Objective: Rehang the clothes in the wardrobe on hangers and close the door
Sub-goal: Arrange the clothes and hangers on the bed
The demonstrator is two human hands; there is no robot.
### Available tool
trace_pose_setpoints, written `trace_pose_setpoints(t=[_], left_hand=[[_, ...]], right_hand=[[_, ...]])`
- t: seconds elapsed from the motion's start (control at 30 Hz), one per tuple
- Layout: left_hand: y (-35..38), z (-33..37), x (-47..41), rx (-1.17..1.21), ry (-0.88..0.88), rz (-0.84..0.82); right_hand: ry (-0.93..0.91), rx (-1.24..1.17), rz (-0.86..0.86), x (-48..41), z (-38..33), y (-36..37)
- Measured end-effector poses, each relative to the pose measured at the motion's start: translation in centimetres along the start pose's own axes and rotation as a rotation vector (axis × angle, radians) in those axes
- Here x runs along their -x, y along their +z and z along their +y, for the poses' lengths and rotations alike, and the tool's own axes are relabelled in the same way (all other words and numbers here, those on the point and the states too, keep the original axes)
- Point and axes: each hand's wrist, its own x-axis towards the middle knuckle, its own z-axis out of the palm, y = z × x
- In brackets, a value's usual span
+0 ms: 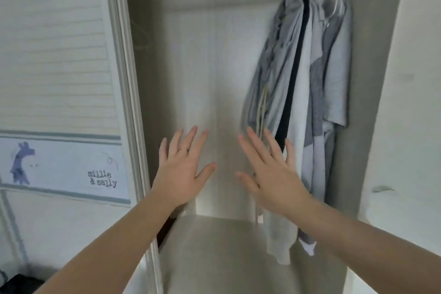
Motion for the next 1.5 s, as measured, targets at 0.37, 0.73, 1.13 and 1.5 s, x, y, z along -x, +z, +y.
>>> trace_pose_setpoints(t=[0.37,0.73,1.13,1.5], left_hand=[[0.0,1.4,-18.8,0.067,0.158,0.193],[0.5,2.5,-33.9,0.18,0.239,0.258],[5.3,4.7,-47.4,0.6,0.203,0.124],[9.7,7.4,-54.1,1.154,0.271,-0.068]], right_hand=[[0.139,0.084,0.257,-13.4,9.6,-10.6],[0.179,0.218,0.295,-24.0,14.7,-15.9],[0.282,0.473,0.295,-31.2,17.3,-14.9],[0.368,0.815,0.24,-36.4,18.2,-13.7]])
